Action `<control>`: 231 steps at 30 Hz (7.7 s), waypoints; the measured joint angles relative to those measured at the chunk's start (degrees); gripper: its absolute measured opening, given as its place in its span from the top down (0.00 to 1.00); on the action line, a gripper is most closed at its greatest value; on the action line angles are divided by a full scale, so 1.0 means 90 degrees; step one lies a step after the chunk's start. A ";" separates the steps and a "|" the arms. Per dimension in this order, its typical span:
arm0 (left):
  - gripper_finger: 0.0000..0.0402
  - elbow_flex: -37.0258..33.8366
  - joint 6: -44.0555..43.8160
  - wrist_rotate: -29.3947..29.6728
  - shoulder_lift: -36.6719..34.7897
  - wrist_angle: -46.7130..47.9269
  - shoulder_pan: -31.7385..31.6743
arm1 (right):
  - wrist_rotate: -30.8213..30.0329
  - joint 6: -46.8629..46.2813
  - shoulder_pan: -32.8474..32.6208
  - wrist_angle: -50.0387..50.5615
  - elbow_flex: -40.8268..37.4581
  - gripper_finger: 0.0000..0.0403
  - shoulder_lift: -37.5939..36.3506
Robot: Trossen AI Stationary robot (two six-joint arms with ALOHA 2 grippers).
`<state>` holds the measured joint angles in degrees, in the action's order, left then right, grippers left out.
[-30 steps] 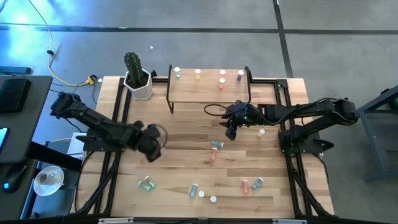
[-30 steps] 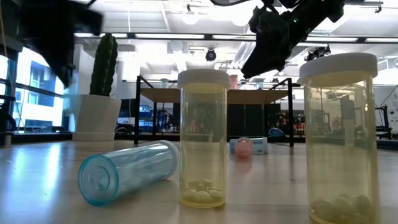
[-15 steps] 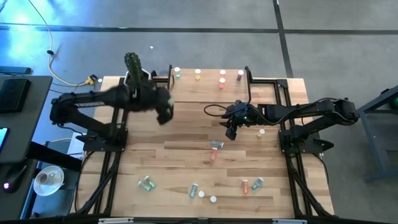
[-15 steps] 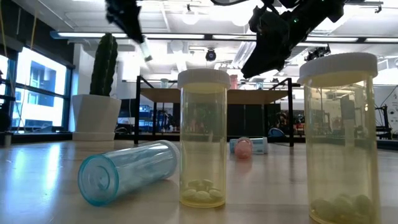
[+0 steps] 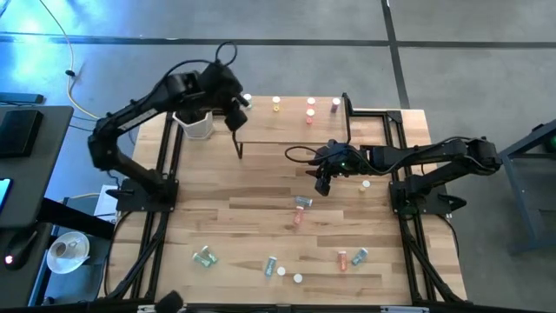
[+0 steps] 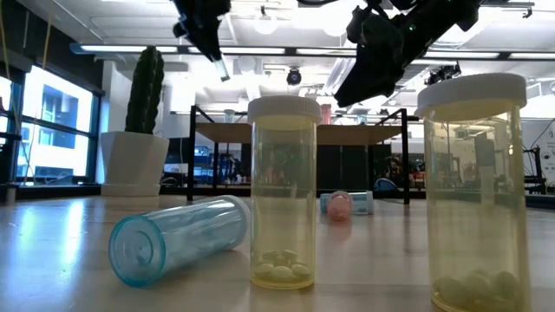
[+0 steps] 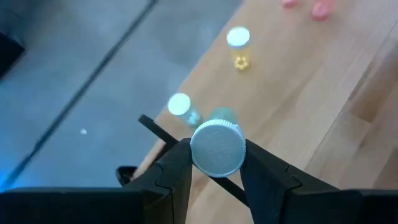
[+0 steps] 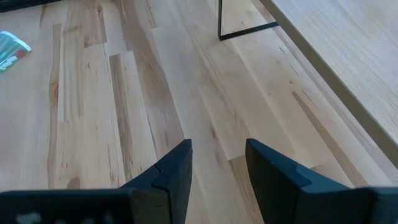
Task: Pick and place medicine bottles onto shelf by color
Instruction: Put the light blue pill bottle on the shelf aligned with the other light blue pill bottle, then put the yellow pill bottle on the shelf aligned with the other yellow pill bottle
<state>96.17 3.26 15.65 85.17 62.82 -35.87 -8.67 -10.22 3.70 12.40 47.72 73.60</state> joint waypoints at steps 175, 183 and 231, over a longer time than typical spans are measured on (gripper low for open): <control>0.61 -0.5526 -0.1747 -0.0730 -0.1941 -0.5164 0.2948 | 0.1923 0.1185 -0.3644 -0.3423 0.0073 0.54 0.2505; 0.61 -0.5527 -0.1865 -0.0718 -0.1941 -0.5177 0.2948 | 0.2064 0.1102 -0.3812 -0.4407 0.0073 0.54 0.3136; 0.61 -0.5527 -0.2078 -0.0720 -0.1941 -0.5150 0.2948 | 0.2081 0.1212 -0.3888 -0.5502 0.0073 0.54 0.4090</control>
<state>46.44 -15.44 9.17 67.70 16.47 -9.34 10.07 0.69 -31.29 -37.12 48.38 110.41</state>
